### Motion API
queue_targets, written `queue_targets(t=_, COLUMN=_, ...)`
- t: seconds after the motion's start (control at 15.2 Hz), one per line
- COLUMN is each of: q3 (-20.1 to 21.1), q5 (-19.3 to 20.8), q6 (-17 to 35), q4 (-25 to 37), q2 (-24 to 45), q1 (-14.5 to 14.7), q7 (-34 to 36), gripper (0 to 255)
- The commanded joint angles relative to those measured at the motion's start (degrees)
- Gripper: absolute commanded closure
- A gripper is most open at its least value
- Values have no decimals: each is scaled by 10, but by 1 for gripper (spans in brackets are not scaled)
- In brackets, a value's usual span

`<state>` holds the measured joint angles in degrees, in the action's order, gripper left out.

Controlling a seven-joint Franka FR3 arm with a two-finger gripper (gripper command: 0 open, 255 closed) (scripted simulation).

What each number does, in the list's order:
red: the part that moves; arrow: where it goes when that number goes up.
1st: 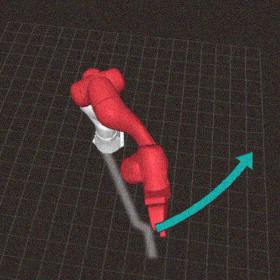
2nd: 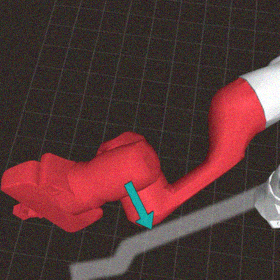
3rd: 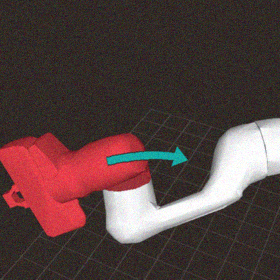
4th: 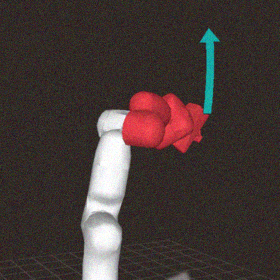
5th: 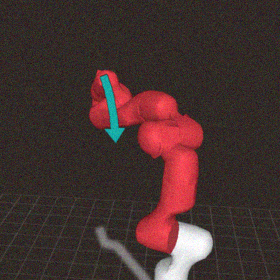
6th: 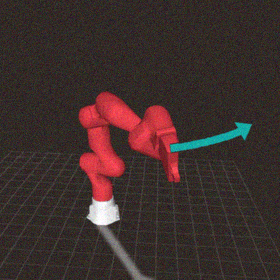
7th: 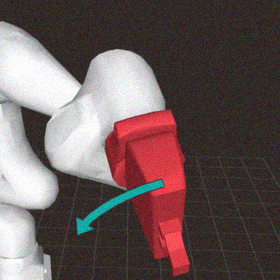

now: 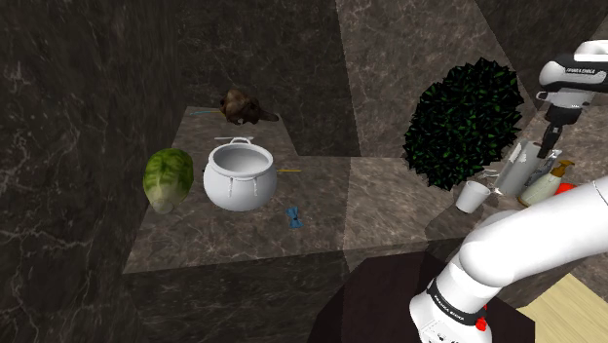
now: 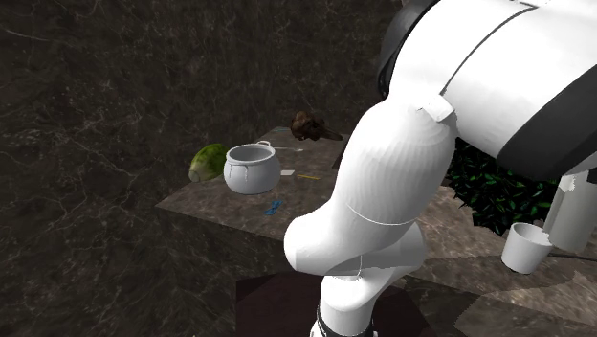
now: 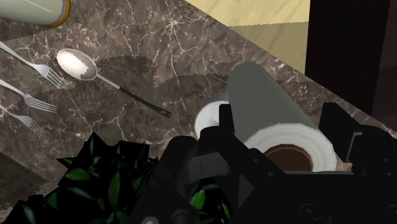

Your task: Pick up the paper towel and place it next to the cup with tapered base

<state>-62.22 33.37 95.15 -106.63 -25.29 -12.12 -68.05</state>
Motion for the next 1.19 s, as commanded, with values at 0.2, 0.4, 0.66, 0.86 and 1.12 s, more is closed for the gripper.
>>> queue_targets(t=0.2, q3=-9, q5=9, q6=34, q4=-38, q2=-6, q1=-3, q7=11, gripper=255)
queue_targets(t=0.4, q3=-16, q5=14, q6=54, q4=-59, q2=-8, q1=-4, q7=17, gripper=255)
queue_targets(t=0.66, q3=-28, q5=21, q6=83, q4=-87, q2=-8, q1=-4, q7=25, gripper=255)
queue_targets(t=0.86, q3=-38, q5=25, q6=104, q4=-106, q2=-6, q1=-2, q7=30, gripper=255)
queue_targets(t=1.12, q3=-56, q5=31, q6=134, q4=-130, q2=-2, q1=3, q7=36, gripper=255)
